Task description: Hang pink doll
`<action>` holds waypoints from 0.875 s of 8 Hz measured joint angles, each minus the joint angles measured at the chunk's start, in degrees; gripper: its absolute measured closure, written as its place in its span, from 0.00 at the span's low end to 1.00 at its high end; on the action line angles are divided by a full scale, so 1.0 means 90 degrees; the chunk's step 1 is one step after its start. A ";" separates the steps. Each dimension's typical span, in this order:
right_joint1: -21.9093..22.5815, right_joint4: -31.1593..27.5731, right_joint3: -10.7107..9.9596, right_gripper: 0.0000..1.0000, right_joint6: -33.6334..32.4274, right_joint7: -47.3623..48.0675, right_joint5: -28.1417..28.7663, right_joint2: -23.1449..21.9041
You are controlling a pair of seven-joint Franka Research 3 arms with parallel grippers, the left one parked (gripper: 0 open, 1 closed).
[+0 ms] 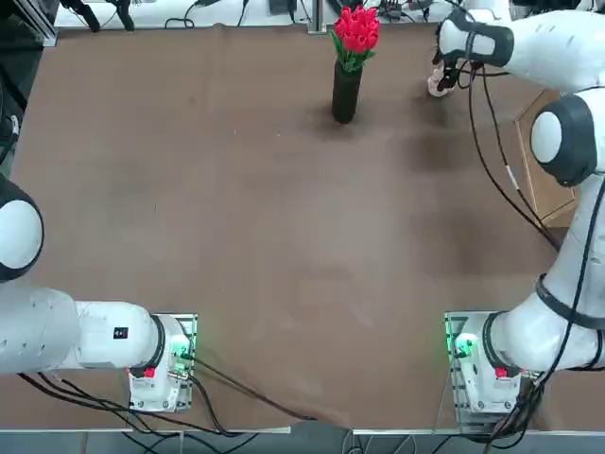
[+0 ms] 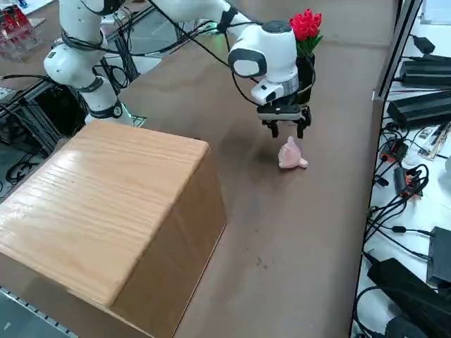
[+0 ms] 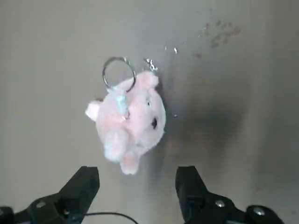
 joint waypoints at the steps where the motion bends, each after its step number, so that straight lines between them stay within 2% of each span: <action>1: 0.0030 0.0002 -0.0005 0.00 0.0144 0.0007 -0.0032 0.0115; 4: 0.0037 0.0012 -0.0136 0.00 0.0298 0.0050 -0.0228 0.0292; 7: 0.0095 0.0032 -0.0162 0.00 0.0301 0.0462 -0.0683 0.0297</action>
